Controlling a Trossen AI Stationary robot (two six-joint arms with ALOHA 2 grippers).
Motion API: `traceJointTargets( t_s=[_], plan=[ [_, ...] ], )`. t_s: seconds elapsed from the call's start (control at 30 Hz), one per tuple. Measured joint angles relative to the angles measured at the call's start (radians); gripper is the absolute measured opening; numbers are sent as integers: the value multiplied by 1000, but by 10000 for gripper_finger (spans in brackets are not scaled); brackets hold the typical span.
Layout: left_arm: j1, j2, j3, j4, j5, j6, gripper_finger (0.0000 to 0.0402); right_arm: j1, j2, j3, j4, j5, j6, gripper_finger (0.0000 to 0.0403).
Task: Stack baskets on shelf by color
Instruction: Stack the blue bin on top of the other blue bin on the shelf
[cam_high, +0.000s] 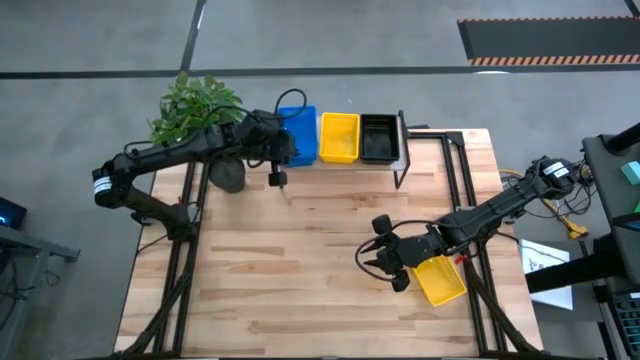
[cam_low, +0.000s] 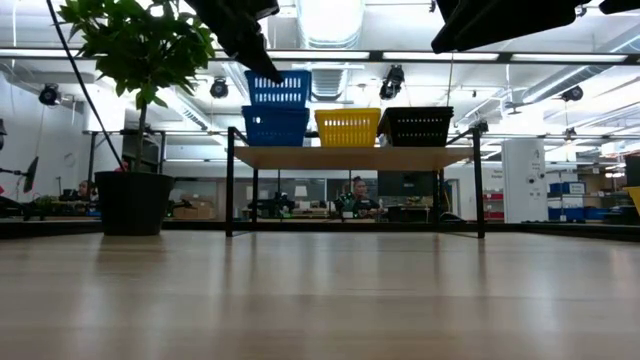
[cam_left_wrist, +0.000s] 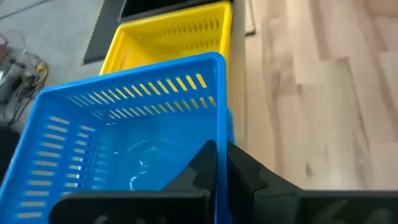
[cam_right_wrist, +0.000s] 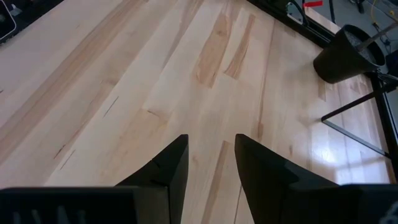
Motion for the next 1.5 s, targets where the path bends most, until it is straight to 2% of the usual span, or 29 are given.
traceJointTargets(
  t_s=[0.57, 1.07, 1.5],
  plan=[
    [0, 0, -8, -11, -24, -35, 1, 0, 0, 0, 0, 0, 7, 123],
    [0, 0, -9, -10, -23, -47, 75, 0, 0, 0, 0, 0, 8, 123],
    [-73, -44, -6, -11, -20, -47, 82, 0, 0, 0, 0, 0, 8, 123]
  ],
)
